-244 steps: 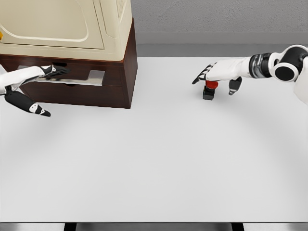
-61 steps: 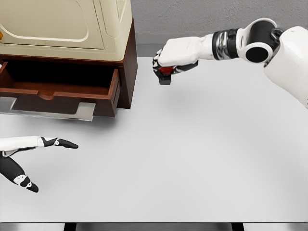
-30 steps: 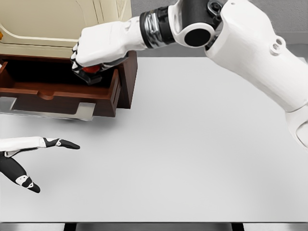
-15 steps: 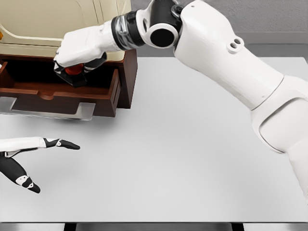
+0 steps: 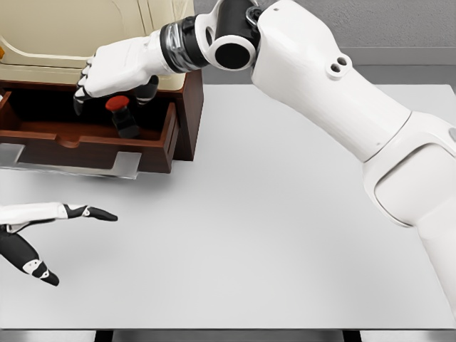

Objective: Open the cabinet drawer with left arm, and place a switch into the drawer with right arm

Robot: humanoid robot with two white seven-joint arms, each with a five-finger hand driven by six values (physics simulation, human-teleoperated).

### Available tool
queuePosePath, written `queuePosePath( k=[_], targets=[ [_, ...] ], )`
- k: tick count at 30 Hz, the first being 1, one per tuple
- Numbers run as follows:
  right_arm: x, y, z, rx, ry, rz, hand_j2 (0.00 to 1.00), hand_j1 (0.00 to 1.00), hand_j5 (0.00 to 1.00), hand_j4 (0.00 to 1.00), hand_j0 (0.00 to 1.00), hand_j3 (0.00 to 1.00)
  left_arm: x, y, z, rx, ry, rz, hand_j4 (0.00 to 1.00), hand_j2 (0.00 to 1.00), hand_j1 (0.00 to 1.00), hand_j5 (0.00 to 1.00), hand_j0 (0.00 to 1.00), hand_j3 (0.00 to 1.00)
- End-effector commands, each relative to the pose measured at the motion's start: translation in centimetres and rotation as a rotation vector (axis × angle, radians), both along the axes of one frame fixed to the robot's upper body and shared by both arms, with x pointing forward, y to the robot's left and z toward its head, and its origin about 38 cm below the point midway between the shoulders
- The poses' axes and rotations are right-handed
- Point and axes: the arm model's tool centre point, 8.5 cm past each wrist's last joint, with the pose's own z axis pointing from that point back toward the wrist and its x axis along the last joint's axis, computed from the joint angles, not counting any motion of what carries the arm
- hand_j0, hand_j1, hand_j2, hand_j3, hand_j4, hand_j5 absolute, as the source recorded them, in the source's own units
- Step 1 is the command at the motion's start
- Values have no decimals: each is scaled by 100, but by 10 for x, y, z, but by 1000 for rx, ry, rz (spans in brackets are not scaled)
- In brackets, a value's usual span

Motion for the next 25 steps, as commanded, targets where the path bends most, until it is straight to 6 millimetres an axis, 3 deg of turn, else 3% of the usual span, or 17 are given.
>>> queuePosePath(
  k=[1,3,4,6,7,10,11,13,15,16,19,25],
  targets=[
    [-2,1,2,5,-2,4,100,100,100,100,100,100,0,-1,0,-7,3,3,100,100,100,100,100,100],
    [-19,7,14,25,-35,64,100,100,100,100,100,100,0,0,0,-6,3,5,100,100,100,100,100,100],
    [-32,-21,39,75,-106,99,100,100,100,100,100,100,1,0,1,-6,1,4,100,100,100,100,100,100],
    [-66,-82,62,113,-233,145,100,100,100,100,100,100,0,0,1,-6,1,3,100,100,100,100,100,100],
    [-75,-126,67,126,-271,107,100,100,100,100,100,100,0,-1,1,-9,2,2,100,100,100,100,100,100],
    [-57,-271,74,208,-215,-191,100,100,100,100,100,100,0,-1,1,-9,2,1,100,100,100,100,100,100],
    [-56,-304,61,209,-190,-275,100,100,100,100,100,100,0,-1,1,-10,2,3,100,100,100,100,100,100],
    [-58,-347,-10,111,-35,-393,100,100,100,100,100,100,0,-1,2,-11,2,2,100,100,100,100,100,100],
    [-65,-367,-42,59,35,-442,100,100,100,100,100,100,0,-2,1,-12,3,-1,100,100,100,100,100,100],
    [-68,-378,-44,35,39,-466,100,100,100,100,100,100,1,-6,1,-19,0,-9,100,100,100,100,100,100],
    [-67,-382,-37,48,22,-478,100,100,100,100,100,100,2,-8,0,-23,2,-13,100,100,100,100,100,100],
    [-68,-379,-43,54,39,-472,100,100,100,100,100,100,2,-8,-1,-23,4,-13,100,100,100,100,100,100]
  ],
)
